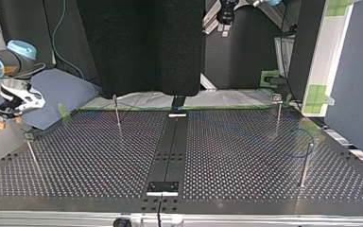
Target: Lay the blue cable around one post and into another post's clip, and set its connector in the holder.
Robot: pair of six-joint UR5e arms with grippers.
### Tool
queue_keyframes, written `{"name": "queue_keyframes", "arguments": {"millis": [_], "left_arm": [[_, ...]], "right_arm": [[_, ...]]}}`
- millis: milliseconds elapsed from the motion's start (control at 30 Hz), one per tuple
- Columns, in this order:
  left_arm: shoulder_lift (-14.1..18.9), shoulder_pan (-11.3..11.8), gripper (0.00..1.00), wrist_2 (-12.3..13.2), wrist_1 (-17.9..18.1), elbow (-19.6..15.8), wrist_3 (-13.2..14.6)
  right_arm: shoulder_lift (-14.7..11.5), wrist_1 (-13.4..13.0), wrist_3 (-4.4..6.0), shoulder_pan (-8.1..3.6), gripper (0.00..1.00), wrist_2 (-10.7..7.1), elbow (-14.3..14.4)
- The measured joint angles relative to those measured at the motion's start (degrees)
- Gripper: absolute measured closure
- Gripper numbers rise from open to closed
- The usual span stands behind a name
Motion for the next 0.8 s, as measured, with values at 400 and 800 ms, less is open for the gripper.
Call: {"name": "queue_keyframes", "arguments": {"millis": [400,800], "left_arm": [[-0.01,0.21,0.0,-0.16,0.02,0.01,-0.11],[0.05,1.66,0.0,-3.67,2.28,1.24,1.71]], "right_arm": [[-7.08,-7.3,-4.72,5.77,0.01,-3.34,7.32],[-7.48,-9.4,-5.96,13.22,0.01,3.35,11.43]]}}
